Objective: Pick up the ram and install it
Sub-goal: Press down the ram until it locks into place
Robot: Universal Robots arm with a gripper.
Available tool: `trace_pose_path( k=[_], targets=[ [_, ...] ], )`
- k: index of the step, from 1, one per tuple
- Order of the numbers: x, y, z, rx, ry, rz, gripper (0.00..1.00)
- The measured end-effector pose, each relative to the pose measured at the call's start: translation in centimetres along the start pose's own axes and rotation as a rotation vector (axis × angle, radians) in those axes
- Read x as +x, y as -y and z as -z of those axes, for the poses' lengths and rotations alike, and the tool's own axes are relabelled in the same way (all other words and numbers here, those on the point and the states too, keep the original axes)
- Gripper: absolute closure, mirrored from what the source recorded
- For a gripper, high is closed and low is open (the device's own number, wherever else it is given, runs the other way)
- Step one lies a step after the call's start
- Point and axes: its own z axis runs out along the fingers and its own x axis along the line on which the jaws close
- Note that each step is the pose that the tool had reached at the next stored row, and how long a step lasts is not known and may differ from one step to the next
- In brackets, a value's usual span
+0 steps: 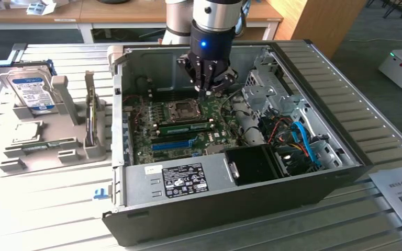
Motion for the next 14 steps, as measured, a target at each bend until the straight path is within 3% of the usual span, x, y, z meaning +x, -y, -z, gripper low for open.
trace_pose_path(
  k=[3,14],
  targets=[
    [0.00,0.00,0.00,-0.0002,-0.0003,0.032,0.90],
    [0.00,0.00,0.00,-0.0002,-0.0004,0.042,0.90]
  ],
)
